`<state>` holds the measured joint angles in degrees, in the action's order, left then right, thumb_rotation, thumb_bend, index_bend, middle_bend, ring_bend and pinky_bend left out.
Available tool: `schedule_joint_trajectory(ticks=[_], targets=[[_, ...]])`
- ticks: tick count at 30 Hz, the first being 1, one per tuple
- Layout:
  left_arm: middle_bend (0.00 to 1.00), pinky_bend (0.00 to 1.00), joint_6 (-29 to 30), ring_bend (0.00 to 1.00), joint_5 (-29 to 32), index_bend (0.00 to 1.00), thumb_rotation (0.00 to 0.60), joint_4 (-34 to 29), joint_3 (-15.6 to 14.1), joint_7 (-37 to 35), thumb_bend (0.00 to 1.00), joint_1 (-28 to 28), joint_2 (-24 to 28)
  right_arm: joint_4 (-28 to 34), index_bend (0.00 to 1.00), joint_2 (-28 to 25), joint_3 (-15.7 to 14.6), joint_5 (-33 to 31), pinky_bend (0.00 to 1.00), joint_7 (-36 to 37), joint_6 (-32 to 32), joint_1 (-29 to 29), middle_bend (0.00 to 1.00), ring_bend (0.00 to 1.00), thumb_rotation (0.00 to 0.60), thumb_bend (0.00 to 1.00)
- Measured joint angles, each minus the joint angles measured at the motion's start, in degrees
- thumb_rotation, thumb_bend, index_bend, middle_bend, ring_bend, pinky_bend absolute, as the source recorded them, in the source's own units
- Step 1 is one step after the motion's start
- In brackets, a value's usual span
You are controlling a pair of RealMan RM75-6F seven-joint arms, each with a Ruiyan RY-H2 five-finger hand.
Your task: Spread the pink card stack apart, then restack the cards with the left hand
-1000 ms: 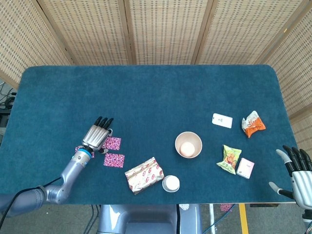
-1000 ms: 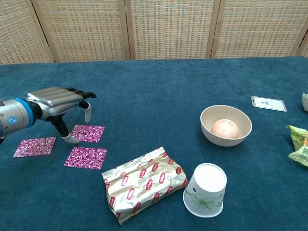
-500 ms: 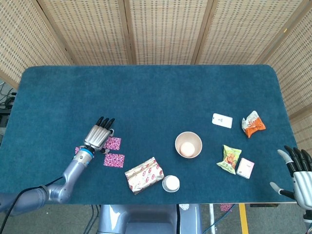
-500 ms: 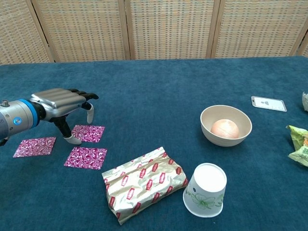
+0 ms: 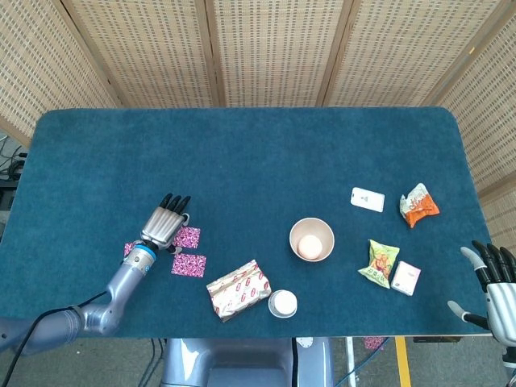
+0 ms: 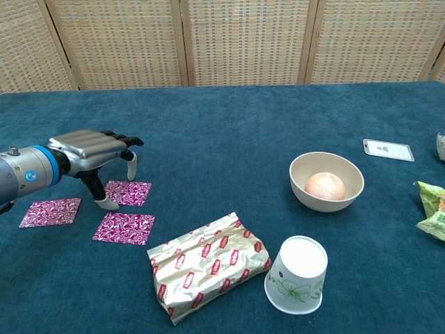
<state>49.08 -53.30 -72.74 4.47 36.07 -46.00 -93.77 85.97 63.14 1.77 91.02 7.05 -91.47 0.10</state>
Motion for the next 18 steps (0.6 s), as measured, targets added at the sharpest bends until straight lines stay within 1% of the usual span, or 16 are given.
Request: schedule_joint_trajectory(ticks=[13, 18], targets=[[0.00, 0.00, 0.50, 0.00, 0.54, 0.38, 0.473, -0.36, -0.16, 0.35, 0.19, -0.12, -0.27, -0.01, 0.13, 0.01, 0.04, -0.19, 0.00, 0.06, -0.18, 0.26, 0.08, 0.00, 0.600, 0.10], [0.00, 0.00, 0.54, 0.00, 0.77, 0.40, 0.471, -0.74, -0.15, 0.25, 0.22, -0.10, -0.07, -0.22, 0.13, 0.07, 0.04, -0.10, 0.00, 0.26, -0.21, 0.28, 0.08, 0.00, 0.600, 0.10]])
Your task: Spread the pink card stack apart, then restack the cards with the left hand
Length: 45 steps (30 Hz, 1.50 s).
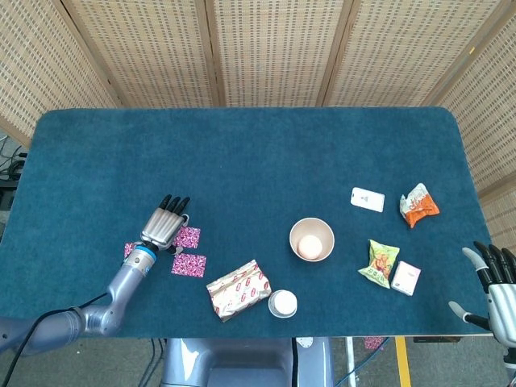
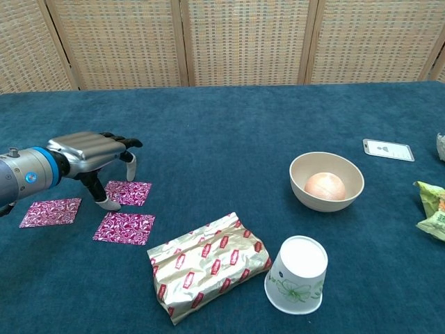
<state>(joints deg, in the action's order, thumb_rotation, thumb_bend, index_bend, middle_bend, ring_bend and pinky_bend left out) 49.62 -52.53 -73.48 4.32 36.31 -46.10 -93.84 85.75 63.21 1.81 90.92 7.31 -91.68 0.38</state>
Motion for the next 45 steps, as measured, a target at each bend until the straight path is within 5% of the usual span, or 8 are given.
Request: schedule_joint_trajectory(ticks=[45], targets=[[0.00, 0.00, 3.19, 0.00, -3.79, 0.43, 0.488, -5.87, -0.42, -4.24, 0.24, 2.06, 3.76, -1.04, 0.12, 0.36, 0.12, 0.66, 0.00, 0.77, 0.08, -0.45, 0.09, 0.00, 0.600, 0.11]])
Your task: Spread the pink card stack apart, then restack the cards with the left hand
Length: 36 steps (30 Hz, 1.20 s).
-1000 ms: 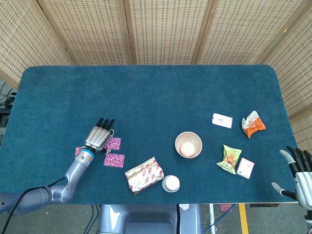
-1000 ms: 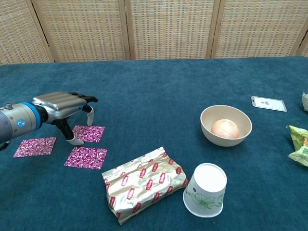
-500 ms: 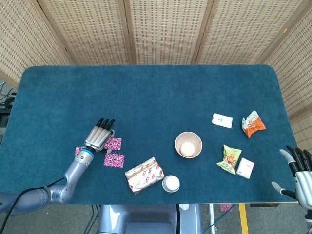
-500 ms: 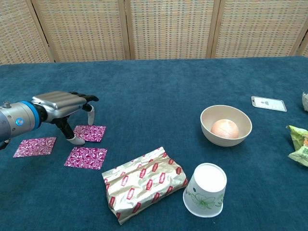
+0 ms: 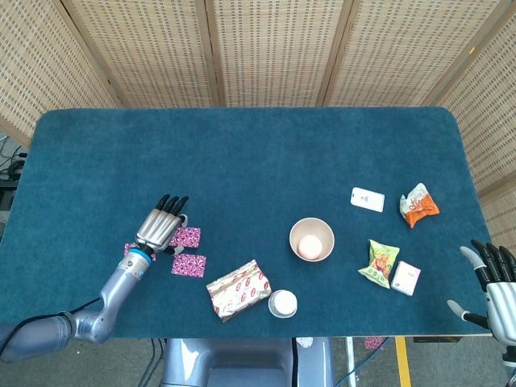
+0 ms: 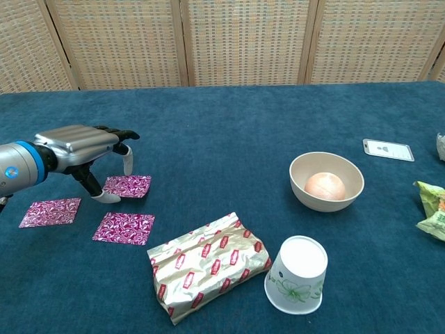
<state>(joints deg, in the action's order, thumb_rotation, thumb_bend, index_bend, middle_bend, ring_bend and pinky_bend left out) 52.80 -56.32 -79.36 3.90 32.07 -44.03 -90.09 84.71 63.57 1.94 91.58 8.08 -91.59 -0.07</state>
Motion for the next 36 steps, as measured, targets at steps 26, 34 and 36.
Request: schedule_joint_trajectory(ticks=[26, 34, 36], targets=[[0.00, 0.00, 3.19, 0.00, -5.06, 0.43, 0.486, -11.05, -4.68, 4.68, 0.21, 3.02, 3.22, -0.06, 0.12, 0.00, -0.24, 0.26, 0.00, 0.40, -0.91, 0.50, 0.09, 0.00, 0.600, 0.10], [0.00, 0.00, 2.82, 0.00, -3.33, 0.41, 0.488, -11.15, -4.87, 7.29, 0.19, 2.69, 2.41, -0.25, 0.12, 0.09, -0.19, 0.02, 0.00, 0.75, -0.85, 0.56, 0.09, 0.00, 0.600, 0.10], [0.00, 0.00, 2.84, 0.00, -2.94, 0.36, 0.487, -11.35, -4.81, 7.55, 0.18, 2.64, 2.34, -0.29, 0.12, 0.12, -0.18, 0.01, 0.00, 0.82, -0.84, 0.56, 0.09, 0.00, 0.600, 0.10]])
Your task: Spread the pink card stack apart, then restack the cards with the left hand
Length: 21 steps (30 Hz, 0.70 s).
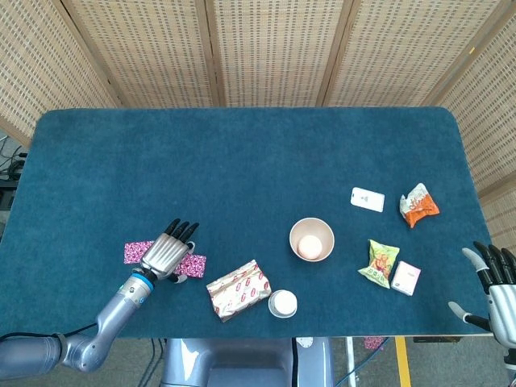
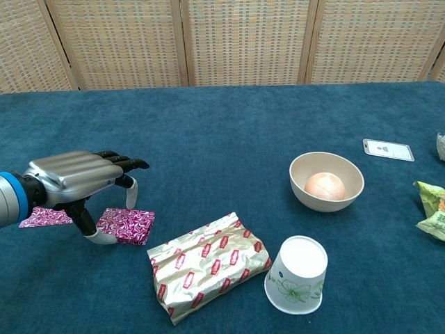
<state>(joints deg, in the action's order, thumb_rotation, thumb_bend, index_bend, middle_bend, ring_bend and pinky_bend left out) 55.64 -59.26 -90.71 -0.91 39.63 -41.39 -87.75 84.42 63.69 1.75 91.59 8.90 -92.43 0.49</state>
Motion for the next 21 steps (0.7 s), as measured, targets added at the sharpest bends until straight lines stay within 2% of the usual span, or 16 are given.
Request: schedule_joint_trajectory(ticks=[3, 11, 16, 21], targets=[[0.00, 0.00, 0.26, 0.00, 0.34, 0.31, 0.488, -0.37, 0.06, 0.31, 0.17, 0.01, 0.13, -0.14, 0.12, 0.02, 0.07, -0.03, 0.00, 0.21, -0.14, 0.03, 0.09, 0.00, 0.600, 0.10], [0.00, 0.00, 0.52, 0.00, 1.14, 0.25, 0.487, -0.67, 0.13, 1.01, 0.16, -0.01, 0.06, -0.52, 0.12, 0.18, 0.01, 0.09, 0.00, 0.53, -0.16, 0.05, 0.09, 0.00, 0.600, 0.13], [0.00, 0.00, 1.71, 0.00, 0.94, 0.25, 0.488, -1.83, 0.36, 0.14, 0.16, 0.60, 1.23, -0.69, 0.12, 0.21, 0.06, 0.14, 0.00, 0.69, -0.17, -0.01, 0.09, 0.00, 0.600, 0.13], [0.00, 0.00, 3.38, 0.00, 1.17, 0.25, 0.488, -2.35, 0.20, -0.42, 0.20, 1.86, 3.45, -0.81, 0.13, 0.33, 0.09, 0.08, 0.00, 0.85, 0.19, -0.21, 0.09, 0.00, 0.600, 0.13]])
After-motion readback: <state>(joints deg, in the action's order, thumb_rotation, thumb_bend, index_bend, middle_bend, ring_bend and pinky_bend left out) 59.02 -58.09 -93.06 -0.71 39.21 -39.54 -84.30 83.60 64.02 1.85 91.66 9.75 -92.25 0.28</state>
